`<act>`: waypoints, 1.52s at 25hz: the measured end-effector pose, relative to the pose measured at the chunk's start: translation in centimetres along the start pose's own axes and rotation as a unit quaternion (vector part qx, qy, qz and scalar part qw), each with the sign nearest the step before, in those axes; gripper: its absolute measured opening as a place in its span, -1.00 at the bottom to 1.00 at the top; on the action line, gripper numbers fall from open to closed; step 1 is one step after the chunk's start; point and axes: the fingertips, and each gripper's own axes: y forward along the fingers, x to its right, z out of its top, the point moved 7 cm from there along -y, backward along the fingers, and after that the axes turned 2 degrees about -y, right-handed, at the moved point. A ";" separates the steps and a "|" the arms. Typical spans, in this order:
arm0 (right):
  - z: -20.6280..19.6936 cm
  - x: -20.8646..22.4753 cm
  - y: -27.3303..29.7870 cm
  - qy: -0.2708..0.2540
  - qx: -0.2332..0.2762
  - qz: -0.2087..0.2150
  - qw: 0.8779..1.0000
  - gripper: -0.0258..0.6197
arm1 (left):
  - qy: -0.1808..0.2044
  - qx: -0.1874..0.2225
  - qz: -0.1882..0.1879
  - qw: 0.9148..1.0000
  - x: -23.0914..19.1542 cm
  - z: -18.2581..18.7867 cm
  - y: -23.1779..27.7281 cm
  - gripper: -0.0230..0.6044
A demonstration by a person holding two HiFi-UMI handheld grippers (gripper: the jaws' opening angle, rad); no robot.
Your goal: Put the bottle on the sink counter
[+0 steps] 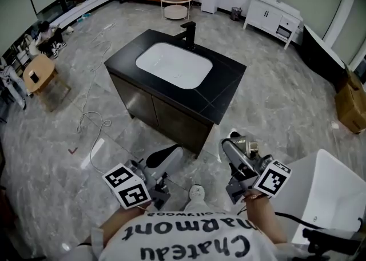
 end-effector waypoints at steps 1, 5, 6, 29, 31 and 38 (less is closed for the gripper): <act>0.7 1.1 1.0 0.003 -0.007 0.004 1.000 0.14 | -0.003 0.001 0.006 1.000 -0.8 0.2 1.1 -0.88; 3.3 5.2 4.6 0.005 -0.031 0.020 0.999 0.14 | -0.015 0.000 0.008 1.000 -3.6 0.4 6.1 -0.88; 3.8 6.1 5.5 0.005 -0.037 0.024 0.999 0.14 | -0.017 0.001 0.006 1.000 -4.2 0.5 7.3 -0.88; 6.1 18.4 19.7 0.087 -0.064 0.013 0.994 0.14 | -0.022 -0.002 0.060 0.998 -19.1 5.0 16.7 -0.88; 6.9 18.9 21.8 0.079 -0.051 0.007 0.996 0.14 | -0.019 -0.018 0.048 0.998 -21.2 6.6 17.5 -0.88; 6.6 19.8 28.6 0.107 0.006 -0.041 0.993 0.14 | -0.007 -0.076 0.012 0.997 -28.4 12.7 18.6 -0.88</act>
